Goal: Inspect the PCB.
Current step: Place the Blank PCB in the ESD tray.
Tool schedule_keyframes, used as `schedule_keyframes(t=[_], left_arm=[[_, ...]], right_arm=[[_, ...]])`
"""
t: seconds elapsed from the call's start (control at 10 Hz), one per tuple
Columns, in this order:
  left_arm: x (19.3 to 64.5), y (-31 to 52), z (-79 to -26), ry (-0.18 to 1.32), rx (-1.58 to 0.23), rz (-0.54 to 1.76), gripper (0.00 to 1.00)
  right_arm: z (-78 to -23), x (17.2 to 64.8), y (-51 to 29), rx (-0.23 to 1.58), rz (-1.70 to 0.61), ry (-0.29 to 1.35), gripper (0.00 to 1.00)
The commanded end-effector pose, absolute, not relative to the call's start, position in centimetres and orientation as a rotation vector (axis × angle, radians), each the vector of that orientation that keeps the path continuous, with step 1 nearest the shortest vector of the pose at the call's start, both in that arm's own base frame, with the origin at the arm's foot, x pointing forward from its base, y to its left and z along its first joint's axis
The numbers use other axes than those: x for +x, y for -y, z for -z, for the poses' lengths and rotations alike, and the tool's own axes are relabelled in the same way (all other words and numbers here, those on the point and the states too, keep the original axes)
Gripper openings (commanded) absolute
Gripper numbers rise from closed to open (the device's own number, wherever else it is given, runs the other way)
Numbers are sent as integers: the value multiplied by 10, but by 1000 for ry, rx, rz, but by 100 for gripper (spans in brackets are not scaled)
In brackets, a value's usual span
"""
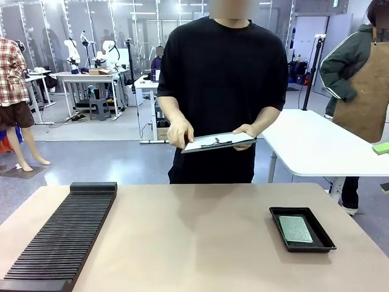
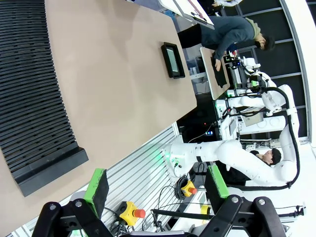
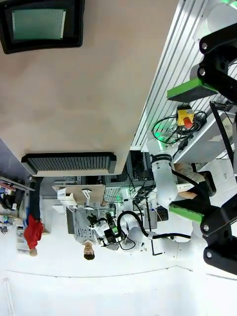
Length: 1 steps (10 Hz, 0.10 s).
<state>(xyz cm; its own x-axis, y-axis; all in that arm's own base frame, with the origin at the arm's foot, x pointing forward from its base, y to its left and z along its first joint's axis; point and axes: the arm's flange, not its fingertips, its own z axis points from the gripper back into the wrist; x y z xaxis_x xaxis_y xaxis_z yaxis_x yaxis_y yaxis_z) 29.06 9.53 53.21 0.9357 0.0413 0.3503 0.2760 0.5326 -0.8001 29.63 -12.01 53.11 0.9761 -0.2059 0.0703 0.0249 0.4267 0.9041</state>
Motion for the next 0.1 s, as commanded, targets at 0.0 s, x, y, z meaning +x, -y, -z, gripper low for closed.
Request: schedule_keyframes(t=[0.0], left_arm=[[293, -96, -535, 338, -995, 144, 100]], right_arm=[[-534, 297, 122, 1123, 137, 181, 100]])
